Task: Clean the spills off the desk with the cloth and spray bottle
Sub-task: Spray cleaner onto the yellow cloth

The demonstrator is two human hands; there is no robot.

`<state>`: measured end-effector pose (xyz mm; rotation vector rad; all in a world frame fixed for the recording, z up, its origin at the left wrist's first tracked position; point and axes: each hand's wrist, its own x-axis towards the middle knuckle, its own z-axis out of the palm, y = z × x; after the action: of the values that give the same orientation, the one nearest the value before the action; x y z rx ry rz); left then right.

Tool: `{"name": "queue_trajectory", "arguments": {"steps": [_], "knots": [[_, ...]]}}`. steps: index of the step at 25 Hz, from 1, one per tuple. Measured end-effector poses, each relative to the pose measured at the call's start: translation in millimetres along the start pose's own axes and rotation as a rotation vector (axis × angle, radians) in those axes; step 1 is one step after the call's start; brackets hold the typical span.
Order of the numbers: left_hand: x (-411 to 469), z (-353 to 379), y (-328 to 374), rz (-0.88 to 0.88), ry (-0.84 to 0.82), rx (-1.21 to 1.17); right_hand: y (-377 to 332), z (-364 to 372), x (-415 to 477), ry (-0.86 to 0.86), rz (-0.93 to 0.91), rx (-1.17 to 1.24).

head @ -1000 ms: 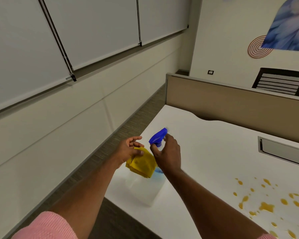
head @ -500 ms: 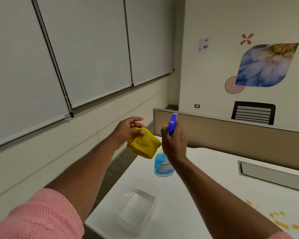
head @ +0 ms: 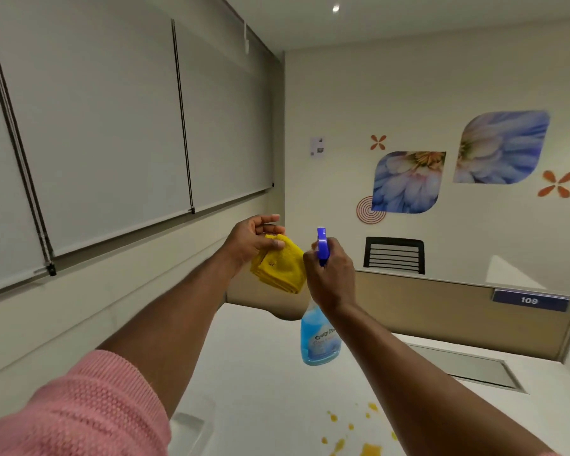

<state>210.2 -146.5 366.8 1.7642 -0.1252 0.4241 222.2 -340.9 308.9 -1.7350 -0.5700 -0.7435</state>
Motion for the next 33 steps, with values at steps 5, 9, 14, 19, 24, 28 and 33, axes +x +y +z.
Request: {"name": "queue_trajectory", "arguments": {"steps": [5,9,14,19,24,28,33], "knots": [[14.5,102.3,43.3,0.053,-0.056,-0.093,23.3,-101.2,15.4,0.024,-0.019,-0.06],[32.6,171.4,68.5,0.08,-0.087,-0.176,38.5,-169.5,26.0,0.047,-0.02,-0.092],[51.9,237.6,97.8,0.127,-0.173,-0.181,48.7,-230.8,37.1,0.083,-0.039,-0.135],[64.6,269.0,120.8,0.175,-0.234,-0.158,50.5,-252.0,47.6,0.138,-0.063,-0.183],[77.0,271.6,130.0,0.201,-0.241,-0.172,40.8,-249.1,55.2,0.155,-0.062,-0.226],[83.9,262.8,129.0,0.209,-0.245,-0.182,32.2,-240.1,54.3,0.126,-0.008,-0.288],[88.5,249.3,127.6,0.212,-0.244,-0.188,29.4,-229.7,49.1,0.167,0.001,-0.341]]}}
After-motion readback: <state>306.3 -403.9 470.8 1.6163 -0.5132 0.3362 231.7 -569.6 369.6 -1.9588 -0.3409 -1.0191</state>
